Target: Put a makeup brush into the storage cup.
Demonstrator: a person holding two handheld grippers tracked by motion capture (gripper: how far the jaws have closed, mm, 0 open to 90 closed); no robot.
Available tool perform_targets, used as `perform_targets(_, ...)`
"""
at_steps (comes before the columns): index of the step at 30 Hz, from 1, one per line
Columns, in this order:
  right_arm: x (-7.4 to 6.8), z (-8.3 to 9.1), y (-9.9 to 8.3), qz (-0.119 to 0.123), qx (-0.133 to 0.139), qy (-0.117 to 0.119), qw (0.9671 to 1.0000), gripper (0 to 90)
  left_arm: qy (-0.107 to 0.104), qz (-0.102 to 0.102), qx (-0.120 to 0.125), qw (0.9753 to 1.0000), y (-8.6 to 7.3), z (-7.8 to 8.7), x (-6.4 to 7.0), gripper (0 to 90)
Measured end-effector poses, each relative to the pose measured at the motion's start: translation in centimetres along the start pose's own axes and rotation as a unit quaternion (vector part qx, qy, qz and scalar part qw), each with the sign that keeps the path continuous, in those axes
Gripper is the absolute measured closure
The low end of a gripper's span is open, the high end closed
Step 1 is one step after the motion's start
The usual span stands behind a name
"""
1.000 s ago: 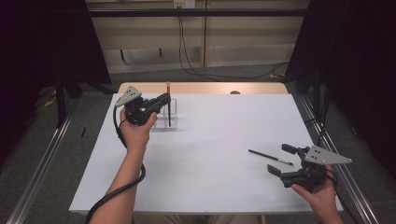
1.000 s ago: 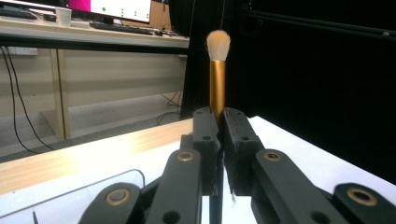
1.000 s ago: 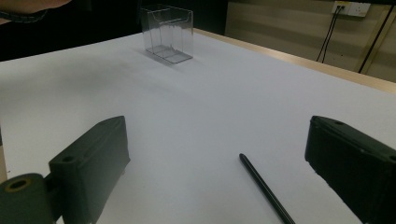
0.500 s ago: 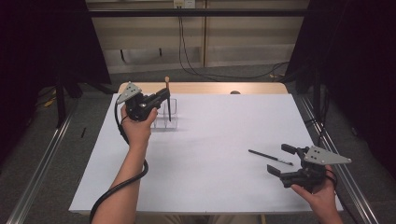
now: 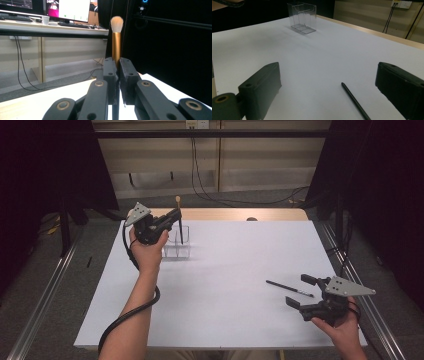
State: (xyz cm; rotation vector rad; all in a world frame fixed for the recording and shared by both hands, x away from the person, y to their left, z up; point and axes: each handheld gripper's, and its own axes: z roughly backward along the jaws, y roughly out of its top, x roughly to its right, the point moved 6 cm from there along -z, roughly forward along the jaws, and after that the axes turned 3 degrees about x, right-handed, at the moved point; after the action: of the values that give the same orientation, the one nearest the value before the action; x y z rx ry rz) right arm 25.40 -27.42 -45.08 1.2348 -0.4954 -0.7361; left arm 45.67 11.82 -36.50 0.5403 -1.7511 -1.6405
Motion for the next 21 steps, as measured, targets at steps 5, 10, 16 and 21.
perform_targets(5,0.0,0.0,0.0,0.0,0.001,-0.001,1.0,5.9,0.003,-0.007,0.002,1.0,0.2,-0.4,-0.2,84.4)
perform_targets(10,0.0,0.0,0.0,0.0,0.0,0.0,1.0,5.8,0.002,-0.003,0.004,1.0,0.3,-0.8,-0.2,84.3)
perform_targets(16,0.0,0.0,0.0,0.0,0.001,-0.001,1.0,5.8,0.005,-0.003,0.008,1.0,0.6,-1.2,-0.3,84.3)
perform_targets(21,0.0,0.0,0.0,0.0,0.001,0.001,1.0,5.8,0.008,-0.004,0.009,0.9999,0.7,-1.5,-0.6,84.3)
